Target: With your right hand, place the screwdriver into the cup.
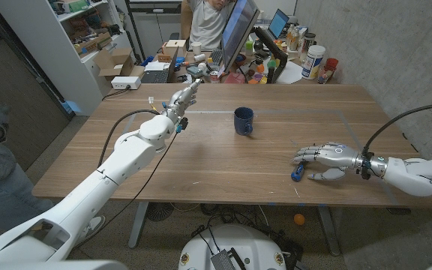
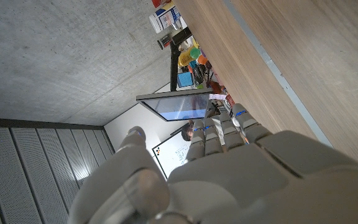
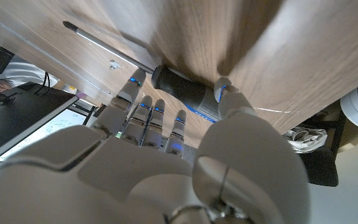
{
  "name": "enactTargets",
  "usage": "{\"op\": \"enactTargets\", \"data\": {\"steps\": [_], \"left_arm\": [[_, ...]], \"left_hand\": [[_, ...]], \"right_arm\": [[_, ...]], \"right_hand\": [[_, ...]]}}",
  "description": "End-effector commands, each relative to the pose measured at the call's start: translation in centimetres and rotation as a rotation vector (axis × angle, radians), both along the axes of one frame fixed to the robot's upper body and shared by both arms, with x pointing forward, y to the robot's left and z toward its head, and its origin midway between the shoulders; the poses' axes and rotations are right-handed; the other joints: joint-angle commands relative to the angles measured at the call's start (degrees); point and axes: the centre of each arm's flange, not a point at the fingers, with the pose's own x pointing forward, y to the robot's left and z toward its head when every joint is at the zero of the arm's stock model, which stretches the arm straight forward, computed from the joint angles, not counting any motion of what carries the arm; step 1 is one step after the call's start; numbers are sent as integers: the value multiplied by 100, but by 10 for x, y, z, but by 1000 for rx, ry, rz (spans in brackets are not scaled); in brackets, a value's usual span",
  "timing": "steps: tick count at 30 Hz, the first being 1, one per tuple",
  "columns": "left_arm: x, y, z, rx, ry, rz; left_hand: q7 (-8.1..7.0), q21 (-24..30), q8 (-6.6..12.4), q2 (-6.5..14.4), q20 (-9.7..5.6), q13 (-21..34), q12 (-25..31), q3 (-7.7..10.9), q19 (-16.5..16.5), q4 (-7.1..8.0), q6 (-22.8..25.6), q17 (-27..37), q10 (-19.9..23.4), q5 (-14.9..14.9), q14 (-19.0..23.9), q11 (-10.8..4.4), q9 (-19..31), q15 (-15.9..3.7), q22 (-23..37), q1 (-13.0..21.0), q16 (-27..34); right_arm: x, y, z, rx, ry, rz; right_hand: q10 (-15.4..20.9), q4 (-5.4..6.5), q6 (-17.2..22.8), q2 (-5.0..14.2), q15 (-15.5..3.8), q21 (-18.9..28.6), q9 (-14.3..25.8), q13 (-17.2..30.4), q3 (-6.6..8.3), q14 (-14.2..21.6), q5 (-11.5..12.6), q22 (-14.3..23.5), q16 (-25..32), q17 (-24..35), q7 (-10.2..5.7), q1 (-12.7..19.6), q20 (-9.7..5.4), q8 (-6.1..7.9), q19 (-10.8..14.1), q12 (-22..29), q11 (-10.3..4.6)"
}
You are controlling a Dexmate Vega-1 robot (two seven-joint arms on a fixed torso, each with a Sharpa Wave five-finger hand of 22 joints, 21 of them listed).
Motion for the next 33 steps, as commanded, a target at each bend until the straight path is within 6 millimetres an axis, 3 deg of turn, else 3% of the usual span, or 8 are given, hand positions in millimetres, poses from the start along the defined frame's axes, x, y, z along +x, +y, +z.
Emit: {"op": "enactTargets", "data": {"steps": [1, 6, 8, 12, 15, 17, 24, 33], "left_arm": [[3, 0, -2, -6, 10, 3], [5, -1, -3, -10, 12, 0], [5, -2, -3, -13, 11, 0], [6, -2, -3, -17, 9, -2], [6, -3, -3, -19, 6, -2], [6, -3, -3, -20, 5, -2], [7, -5, -4, -24, 10, -2], [6, -2, -6, -26, 10, 3]], "left_hand": [[-18, -35, -6, 58, 32, 17, -28, 9, -3, -29, 63, 25, 51, -9, 25, 7, 16, 23, 14, -3, -26], [-12, -43, -6, 59, 33, 18, -28, 8, -3, -30, 66, 25, 54, -9, 25, 6, 16, 25, 14, -7, -26], [-12, -48, -6, 60, 33, 18, -29, 7, -1, -30, 66, 25, 55, -9, 25, 11, 16, 27, 14, -10, -26], [-17, -57, -5, 61, 34, 18, -31, 5, -1, -31, 72, 25, 52, -10, 24, 12, 16, 22, 15, -14, -27], [-17, -64, -6, 62, 35, 18, -32, 4, 0, -32, 71, 26, 52, -10, 26, 18, 17, 28, 15, -18, -27], [-17, -68, -4, 62, 35, 18, -30, 3, 0, -33, 75, 26, 59, -10, 25, 20, 17, 31, 15, -20, -27], [-16, -83, -2, 64, 38, 19, -33, 0, 4, -35, 85, 26, 59, -10, 23, 15, 17, 23, 16, -27, -29], [-16, -103, -2, 68, 43, 19, -37, -4, 9, -38, 92, 26, 58, -10, 24, 12, 17, 30, 16, -37, -29]], "right_arm": [[3, -5, -15, 6, 59, -19], [2, -6, -20, 10, 65, -25], [1, -5, -23, 13, 48, -28], [1, -2, -28, 30, 19, -37], [2, 0, -29, 38, 11, -38], [3, 1, -28, 49, 14, -34], [7, 8, -27, 64, 14, -8], [7, 12, -20, 68, -20, 8]], "right_hand": [[-2, -13, 72, -5, -40, -7, 30, 17, 55, -37, 8, 16, 15, 15, 0, 78, 22, 32, -19, 22, 1], [83, -18, 396, -6, -95, 45, 27, 43, 211, 146, 6, 21, 120, 60, -9, 383, 45, 147, 45, 96, -178], [519, 0, 756, -52, -185, 118, 21, 52, 402, 519, -5, 28, 258, 120, -49, 785, -20, 260, 276, 246, -690], [1700, 41, 1956, -29, -455, 272, 26, 8, 693, 1472, -16, 46, 549, 254, -146, 1430, -264, 681, 1017, 544, -1128], [3316, 111, 3264, 250, -833, 495, 47, 57, 431, 2702, -295, 83, 1212, 694, -109, 1811, -481, 1186, 1828, 1070, -1209], [3705, 133, 3736, 364, -957, 581, 61, 63, 367, 2994, -376, 97, 1327, 784, -110, 1902, -634, 1384, 2056, 1199, -1201], [3867, 98, 3991, 514, -1029, 647, 57, 39, 353, 3194, -442, 107, 1373, 818, -93, 2098, -729, 1489, 2210, 1218, -1206], [3655, 103, 4131, 544, -999, 568, 45, -16, 283, 2919, -539, 107, 1120, 725, -56, 2203, -750, 1533, 2000, 1033, -1236]]}}
